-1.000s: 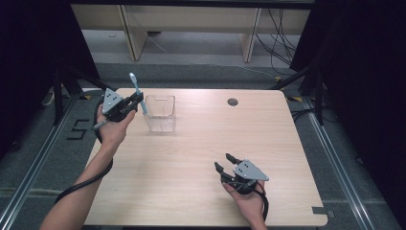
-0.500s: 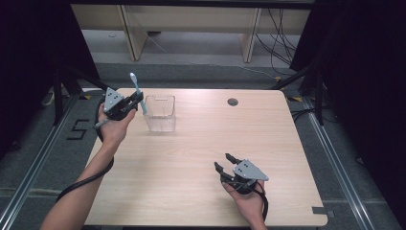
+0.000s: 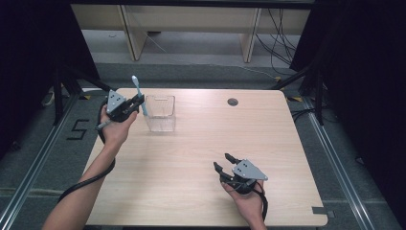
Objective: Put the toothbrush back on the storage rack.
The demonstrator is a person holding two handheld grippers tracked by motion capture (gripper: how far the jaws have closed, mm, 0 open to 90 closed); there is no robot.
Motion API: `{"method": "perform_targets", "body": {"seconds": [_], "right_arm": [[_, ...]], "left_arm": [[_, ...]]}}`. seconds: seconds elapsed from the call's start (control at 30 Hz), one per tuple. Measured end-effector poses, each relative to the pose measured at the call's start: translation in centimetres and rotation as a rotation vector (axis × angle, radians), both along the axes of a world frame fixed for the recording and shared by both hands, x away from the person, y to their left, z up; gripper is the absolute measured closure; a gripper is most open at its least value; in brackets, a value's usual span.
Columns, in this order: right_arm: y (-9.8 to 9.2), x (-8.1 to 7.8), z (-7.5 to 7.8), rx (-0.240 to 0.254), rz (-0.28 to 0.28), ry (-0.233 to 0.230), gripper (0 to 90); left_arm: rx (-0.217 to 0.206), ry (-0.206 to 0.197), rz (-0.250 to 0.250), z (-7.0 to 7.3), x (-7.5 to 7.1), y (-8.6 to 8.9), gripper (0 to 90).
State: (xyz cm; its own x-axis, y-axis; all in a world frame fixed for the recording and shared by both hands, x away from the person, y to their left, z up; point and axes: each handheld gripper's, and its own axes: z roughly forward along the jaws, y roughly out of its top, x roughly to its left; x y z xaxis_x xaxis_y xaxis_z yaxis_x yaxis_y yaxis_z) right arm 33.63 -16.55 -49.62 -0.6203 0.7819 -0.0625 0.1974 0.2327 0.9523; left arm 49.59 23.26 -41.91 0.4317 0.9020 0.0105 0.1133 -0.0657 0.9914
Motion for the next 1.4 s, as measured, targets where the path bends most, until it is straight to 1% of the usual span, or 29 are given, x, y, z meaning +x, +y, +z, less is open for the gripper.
{"method": "perform_targets", "body": {"seconds": [0.07,0.13,0.2,0.23,0.27,0.3,0.33,0.43,0.5,0.53,0.57,0.6,0.73,0.77,0.9,1.13,1.3,1.4], "right_arm": [[0.0,0.0,0.0,-0.005,-0.002,-0.008,47.6],[0.0,0.0,0.0,-0.001,0.003,-0.001,47.6],[0.0,0.1,0.0,-0.003,0.003,-0.005,47.6],[-0.1,0.2,0.0,-0.014,-0.003,-0.033,47.6],[0.0,0.1,0.0,-0.003,0.004,-0.004,47.5],[-0.1,0.1,0.0,-0.008,0.003,-0.007,47.5],[-0.2,0.1,0.0,-0.020,-0.003,-0.026,47.6],[-0.1,0.1,0.0,-0.020,0.001,-0.021,47.5],[-0.2,0.2,0.0,-0.024,-0.001,-0.035,47.5],[-0.1,0.2,0.0,-0.021,0.003,-0.021,47.4],[-0.2,0.2,0.0,-0.022,0.005,-0.018,47.4],[-0.2,0.2,-0.1,-0.022,0.001,-0.029,47.5],[-0.1,0.2,-0.1,-0.021,0.001,-0.016,47.4],[-0.1,0.2,-0.1,-0.021,0.002,-0.016,47.4],[-0.1,0.2,-0.1,-0.022,0.002,-0.018,47.4],[-0.1,0.2,-0.2,-0.020,-0.002,-0.020,47.3],[-0.1,0.2,-0.2,-0.019,-0.001,-0.020,47.3],[-0.2,0.3,-0.2,-0.031,0.002,-0.022,47.3]], "left_arm": [[-0.001,0.002,0.000,-0.1,0.0,0.0,81.4],[-0.001,0.003,0.001,-0.1,0.0,-0.1,81.4],[0.003,0.007,0.000,-0.2,0.0,-0.1,81.4],[0.004,0.009,-0.001,-0.2,0.0,-0.1,81.4],[0.003,0.009,0.001,-0.3,0.0,-0.1,81.4],[0.004,0.010,0.001,-0.4,0.0,-0.1,81.5],[0.005,0.010,0.000,-0.4,0.0,-0.1,81.4],[0.007,0.017,-0.001,-0.6,0.0,-0.1,81.4],[0.010,0.020,-0.002,-0.8,0.0,-0.2,81.5],[0.010,0.022,-0.003,-0.9,0.0,-0.2,81.5],[0.010,0.024,-0.002,-1.0,0.0,-0.2,81.5],[0.011,0.026,-0.003,-1.1,0.0,-0.2,81.5],[0.012,0.036,-0.003,-1.4,0.0,-0.2,81.6],[0.007,0.031,-0.005,-1.5,0.0,-0.2,81.6],[0.013,0.040,-0.003,-1.6,0.0,-0.3,81.7],[0.013,0.044,-0.004,-1.9,0.1,-0.3,81.8],[0.012,0.057,-0.002,-2.3,0.1,-0.3,81.8],[0.016,0.061,-0.001,-2.4,0.1,-0.3,81.9]]}}
